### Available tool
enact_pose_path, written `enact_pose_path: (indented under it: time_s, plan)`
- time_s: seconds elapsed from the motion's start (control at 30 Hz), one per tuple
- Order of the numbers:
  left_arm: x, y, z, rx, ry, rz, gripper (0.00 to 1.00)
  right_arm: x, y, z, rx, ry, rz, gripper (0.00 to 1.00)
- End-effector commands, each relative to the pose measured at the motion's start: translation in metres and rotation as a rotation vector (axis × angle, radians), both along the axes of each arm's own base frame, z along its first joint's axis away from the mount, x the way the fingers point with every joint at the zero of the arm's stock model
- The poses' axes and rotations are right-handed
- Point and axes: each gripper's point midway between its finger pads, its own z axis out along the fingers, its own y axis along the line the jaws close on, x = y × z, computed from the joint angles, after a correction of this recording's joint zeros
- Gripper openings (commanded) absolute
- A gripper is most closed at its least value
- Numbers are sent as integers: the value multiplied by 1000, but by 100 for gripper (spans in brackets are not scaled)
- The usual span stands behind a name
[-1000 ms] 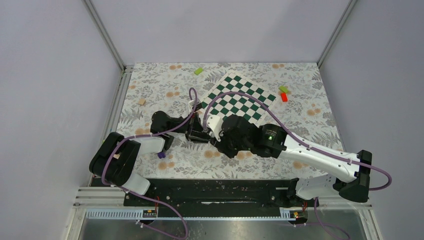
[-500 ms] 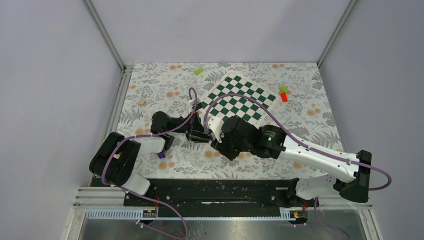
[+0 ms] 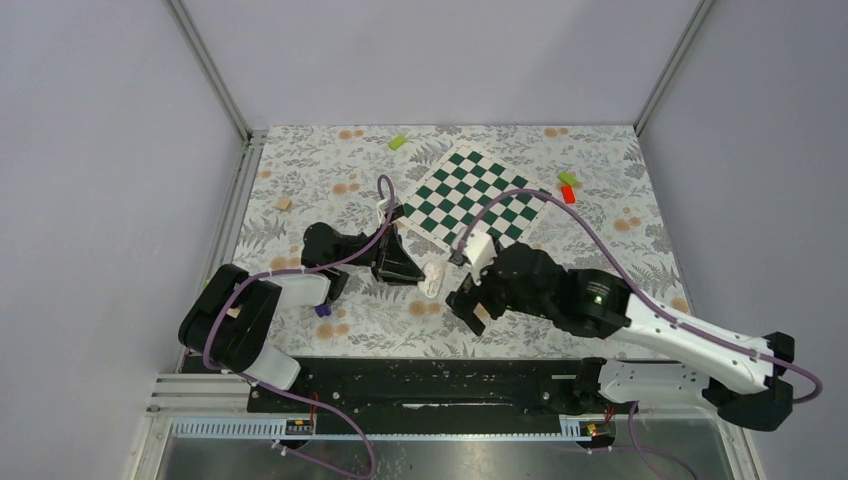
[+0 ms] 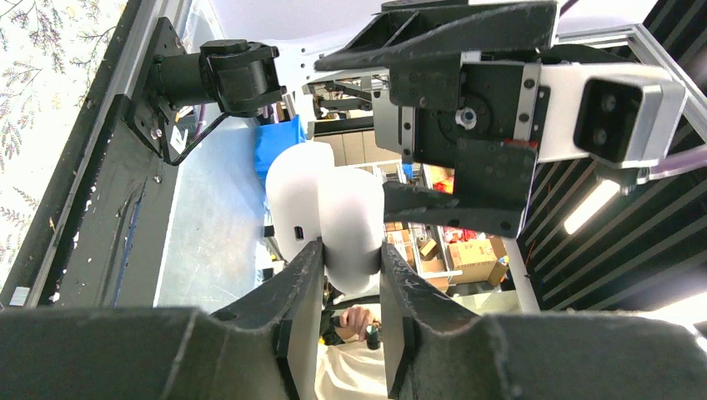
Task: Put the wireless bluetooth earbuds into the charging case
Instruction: Insert the left earbud into the left side groove of the charging case, then pick up the right earbud from the center of the board.
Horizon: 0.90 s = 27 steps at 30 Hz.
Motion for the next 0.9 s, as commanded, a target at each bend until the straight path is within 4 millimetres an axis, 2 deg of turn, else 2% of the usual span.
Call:
enact_pose_path:
  time_s: [0.0,0.07,0.2,0.3,0.33,0.4,0.43,0.5,0.6,0.7,0.87]
  plan:
    - [0,-1,15,-60,-115,22,0,18,-18,24,165,-54,-166,100]
    - [3,-1,15,-60,-111,32,0,29,-34,23,239,-43,-269,99]
    - [13,2,8,-43,-99,103,0,48,-68,-3,394,41,-517,99]
    - [28,6,-16,64,-89,188,0,48,-73,-25,462,210,-608,99]
    - [33,9,-33,150,-71,219,0,47,-70,-33,467,263,-625,98]
    - [40,21,-60,376,-154,285,0,47,-60,-47,459,328,-622,94]
    - [39,27,-62,444,-194,293,0,48,-54,-54,463,358,-622,91]
    - [36,36,-55,442,-201,295,0,53,-44,-67,476,410,-650,80]
    - [38,53,-59,454,-179,341,0,64,-19,-80,499,470,-634,67]
    - [35,66,-69,469,-132,382,0,77,9,-97,463,532,-634,64]
    - [42,84,-64,479,-108,516,0,93,56,-116,370,536,-621,64]
